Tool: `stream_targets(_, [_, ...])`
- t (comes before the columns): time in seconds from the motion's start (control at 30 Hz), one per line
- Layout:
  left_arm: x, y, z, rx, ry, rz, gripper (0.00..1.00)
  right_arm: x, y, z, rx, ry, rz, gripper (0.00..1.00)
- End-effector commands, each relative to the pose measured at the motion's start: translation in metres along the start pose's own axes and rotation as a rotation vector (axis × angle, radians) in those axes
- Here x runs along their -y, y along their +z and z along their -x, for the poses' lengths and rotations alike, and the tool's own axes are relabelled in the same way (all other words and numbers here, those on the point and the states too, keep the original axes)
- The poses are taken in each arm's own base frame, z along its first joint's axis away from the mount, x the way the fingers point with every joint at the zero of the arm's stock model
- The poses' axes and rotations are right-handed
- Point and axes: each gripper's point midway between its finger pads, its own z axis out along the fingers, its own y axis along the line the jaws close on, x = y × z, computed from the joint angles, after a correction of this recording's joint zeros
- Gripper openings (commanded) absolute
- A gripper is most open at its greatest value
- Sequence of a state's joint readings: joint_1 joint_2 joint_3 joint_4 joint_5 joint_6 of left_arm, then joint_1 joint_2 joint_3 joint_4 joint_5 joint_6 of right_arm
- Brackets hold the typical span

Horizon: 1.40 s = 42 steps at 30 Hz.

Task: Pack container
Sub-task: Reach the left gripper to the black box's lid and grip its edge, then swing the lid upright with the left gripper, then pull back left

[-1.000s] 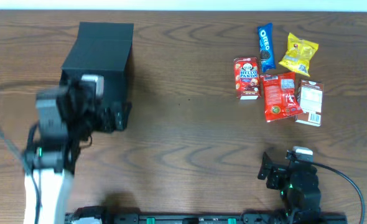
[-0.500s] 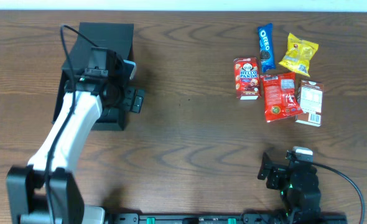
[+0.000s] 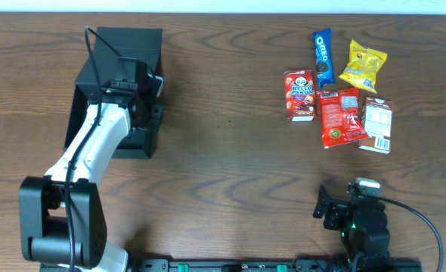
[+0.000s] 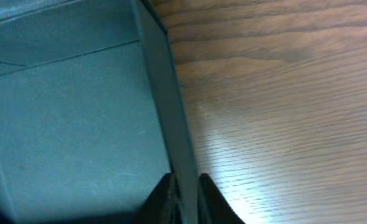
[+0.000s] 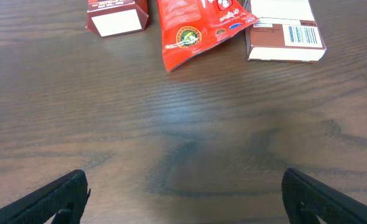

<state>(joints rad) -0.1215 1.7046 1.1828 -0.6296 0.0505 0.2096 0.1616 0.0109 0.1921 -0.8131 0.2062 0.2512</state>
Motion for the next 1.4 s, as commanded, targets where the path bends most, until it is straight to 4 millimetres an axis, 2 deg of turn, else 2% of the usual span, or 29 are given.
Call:
stream_targets(0.0, [0.000, 0.014, -0.003, -0.042, 0.003, 0.002, 0.13, 0.003, 0.002, -0.003, -0.005, -0.010, -0.012, 0.99])
stream_targets(0.13, [0.000, 0.021, -0.005, -0.054, 0.002, 0.002, 0.10, 0.003, 0.002, -0.003, -0.005, -0.010, -0.012, 0.99])
stream_targets(0.17, [0.000, 0.022, -0.005, -0.054, 0.003, 0.001, 0.12, 0.003, 0.002, -0.003, -0.005, -0.010, -0.012, 0.99])
stream_targets(0.2, [0.000, 0.022, -0.005, -0.054, 0.003, 0.001, 0.28, 0.003, 0.002, -0.003, -0.006, -0.010, -0.012, 0.99])
stream_targets(0.27, [0.000, 0.021, -0.005, -0.053, 0.003, 0.001, 0.31, 0.003, 0.002, -0.003, -0.005, -0.010, -0.011, 0.99])
stream_targets(0.3, [0.000, 0.021, -0.005, -0.053, 0.003, 0.001, 0.28, 0.003, 0.002, -0.003, -0.005, -0.010, -0.012, 0.99])
stream_targets(0.37, [0.000, 0.021, -0.005, -0.053, 0.003, 0.001, 0.06, 0.003, 0.002, -0.003, -0.005, -0.010, -0.012, 0.99])
stream_targets(0.57, [0.002, 0.021, -0.001, -0.036, -0.027, -0.007, 0.06, 0.003, 0.002, -0.003, -0.005, -0.010, -0.012, 0.99])
stream_targets(0.73, [0.012, 0.021, 0.019, 0.041, -0.116, -0.039, 0.06, 0.003, 0.002, -0.003, -0.005, -0.010, -0.012, 0.99])
stream_targets(0.93, [0.051, 0.016, 0.051, 0.145, -0.299, -0.135, 0.06, 0.003, 0.002, -0.003, -0.005, -0.010, -0.011, 0.99])
stream_targets(1.0, [0.072, 0.013, 0.059, 0.168, -0.331, -0.181, 0.06, 0.003, 0.002, -0.003, -0.005, -0.010, -0.012, 0.99])
stream_targets(1.23, [0.165, -0.006, 0.084, 0.274, -0.299, -0.337, 0.06, 0.003, 0.002, -0.003, -0.005, -0.010, -0.011, 0.99])
stream_targets(1.37, [0.195, -0.012, 0.083, 0.301, -0.274, -0.331, 0.06, 0.003, 0.002, -0.003, -0.005, -0.010, -0.012, 0.99])
